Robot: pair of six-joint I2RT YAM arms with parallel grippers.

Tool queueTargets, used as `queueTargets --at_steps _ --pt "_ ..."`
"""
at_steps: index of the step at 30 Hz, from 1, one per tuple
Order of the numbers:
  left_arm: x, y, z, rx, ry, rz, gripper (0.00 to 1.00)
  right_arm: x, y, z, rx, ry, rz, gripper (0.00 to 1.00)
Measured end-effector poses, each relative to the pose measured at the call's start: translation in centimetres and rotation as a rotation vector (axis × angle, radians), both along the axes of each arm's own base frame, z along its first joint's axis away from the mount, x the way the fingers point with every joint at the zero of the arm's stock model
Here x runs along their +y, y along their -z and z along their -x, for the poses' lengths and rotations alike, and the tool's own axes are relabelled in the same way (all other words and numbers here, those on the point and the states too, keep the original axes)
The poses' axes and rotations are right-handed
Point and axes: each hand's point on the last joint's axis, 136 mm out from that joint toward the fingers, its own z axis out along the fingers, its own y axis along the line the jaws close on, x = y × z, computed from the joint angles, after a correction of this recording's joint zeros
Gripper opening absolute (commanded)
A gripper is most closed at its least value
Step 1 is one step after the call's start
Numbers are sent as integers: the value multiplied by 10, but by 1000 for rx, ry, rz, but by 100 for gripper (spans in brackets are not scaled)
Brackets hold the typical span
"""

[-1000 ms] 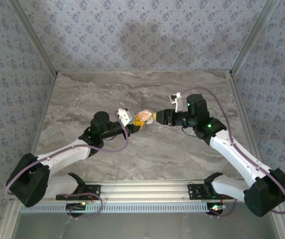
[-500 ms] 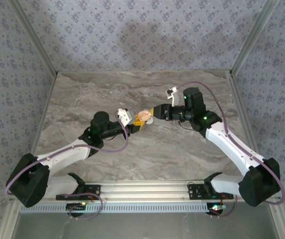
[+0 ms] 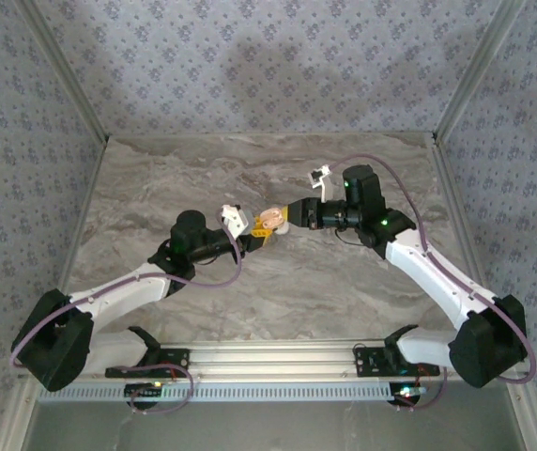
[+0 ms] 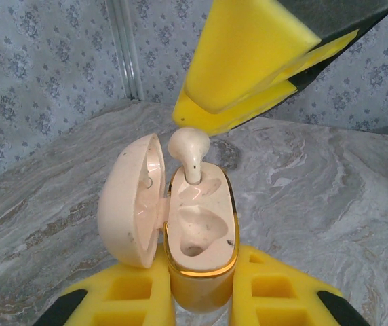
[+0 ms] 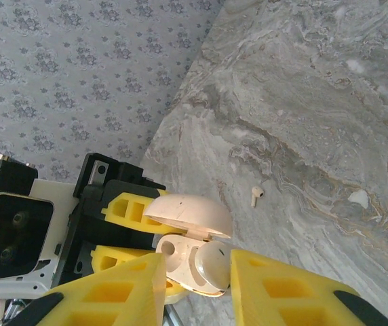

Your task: Insert wireless bluetooth earbuds into charging case

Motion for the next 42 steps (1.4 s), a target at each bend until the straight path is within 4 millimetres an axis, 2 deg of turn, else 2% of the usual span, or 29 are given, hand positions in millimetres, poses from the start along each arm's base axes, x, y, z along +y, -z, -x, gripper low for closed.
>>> queueTargets --at_steps 12,42 --pt "2 -1 -3 -4 -20 0 12 1 1 1 3 -2 3 27" --pt "3 -1 -6 -6 -37 -1 12 2 -2 5 -9 4 10 24"
